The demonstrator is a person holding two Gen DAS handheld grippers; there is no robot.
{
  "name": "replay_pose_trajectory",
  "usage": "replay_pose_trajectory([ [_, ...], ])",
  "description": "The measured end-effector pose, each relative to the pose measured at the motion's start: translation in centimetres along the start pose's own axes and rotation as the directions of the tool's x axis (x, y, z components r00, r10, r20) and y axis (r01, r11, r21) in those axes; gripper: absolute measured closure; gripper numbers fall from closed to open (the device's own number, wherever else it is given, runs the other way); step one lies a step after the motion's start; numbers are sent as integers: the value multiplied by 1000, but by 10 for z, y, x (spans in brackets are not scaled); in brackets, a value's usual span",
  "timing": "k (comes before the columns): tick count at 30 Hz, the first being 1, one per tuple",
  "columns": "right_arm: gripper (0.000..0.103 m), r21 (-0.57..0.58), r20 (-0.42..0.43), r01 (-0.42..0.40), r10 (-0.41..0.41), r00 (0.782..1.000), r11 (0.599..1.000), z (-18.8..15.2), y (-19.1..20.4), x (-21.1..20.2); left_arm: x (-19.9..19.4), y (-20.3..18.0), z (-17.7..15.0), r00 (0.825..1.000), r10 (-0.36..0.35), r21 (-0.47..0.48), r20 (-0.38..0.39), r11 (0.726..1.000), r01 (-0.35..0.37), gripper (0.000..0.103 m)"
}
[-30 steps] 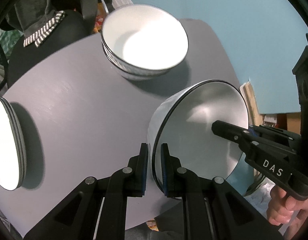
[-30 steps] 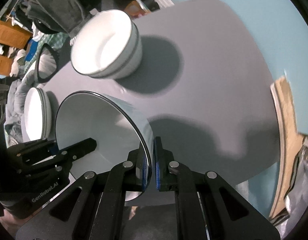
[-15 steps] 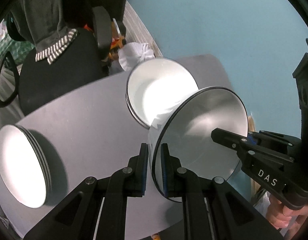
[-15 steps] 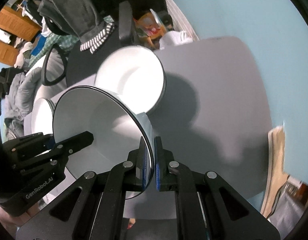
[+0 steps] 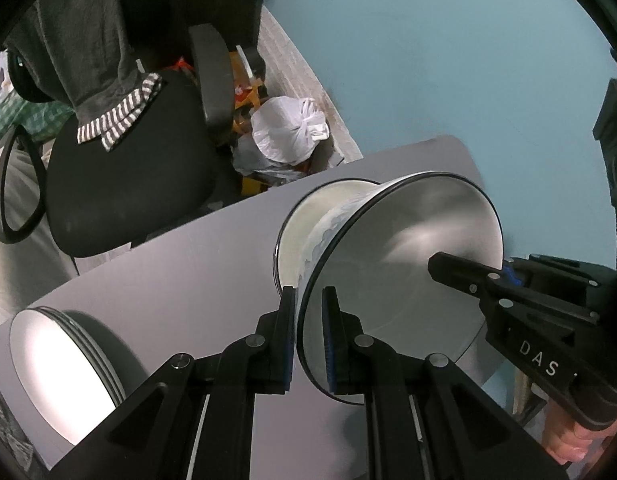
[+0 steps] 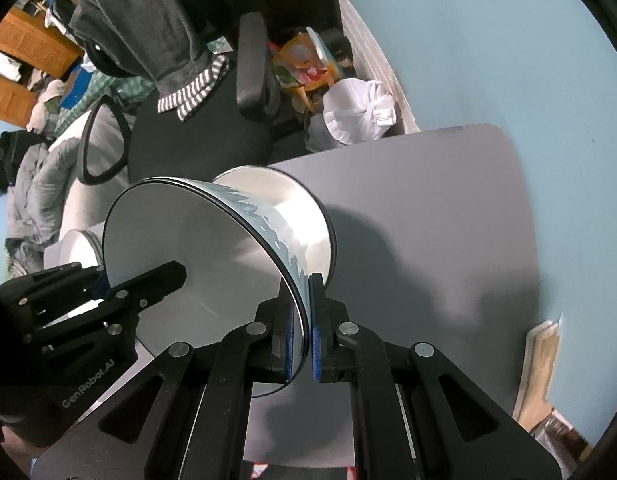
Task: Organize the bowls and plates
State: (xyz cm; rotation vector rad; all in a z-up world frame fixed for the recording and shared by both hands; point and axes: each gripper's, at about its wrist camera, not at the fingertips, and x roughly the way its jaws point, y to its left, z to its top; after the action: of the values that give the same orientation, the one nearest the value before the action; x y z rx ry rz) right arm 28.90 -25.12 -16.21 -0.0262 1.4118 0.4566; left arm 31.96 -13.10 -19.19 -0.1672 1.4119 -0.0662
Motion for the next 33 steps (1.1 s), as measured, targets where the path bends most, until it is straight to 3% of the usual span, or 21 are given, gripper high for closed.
replay_pose_trajectory([
  [12, 96, -7, -69, 3, -3, 998, 1000, 16, -3, 23, 11, 5, 15, 999, 31, 8, -45, 999, -31, 91],
  [25, 93, -16, -111, 4, -6, 994, 1000, 25, -3, 24, 19, 0, 22, 993, 87, 77, -78, 994, -81, 91],
  [29, 91, -16, -127, 17, -19, 992, 1000, 28, 0, 24, 20, 3, 22, 992, 93, 70, -85, 994, -87, 85],
  [33, 81, -17, -134, 18, -20, 991, 1000, 29, 4, 23, 15, 6, 20, 994, 94, 64, -64, 994, -90, 77],
])
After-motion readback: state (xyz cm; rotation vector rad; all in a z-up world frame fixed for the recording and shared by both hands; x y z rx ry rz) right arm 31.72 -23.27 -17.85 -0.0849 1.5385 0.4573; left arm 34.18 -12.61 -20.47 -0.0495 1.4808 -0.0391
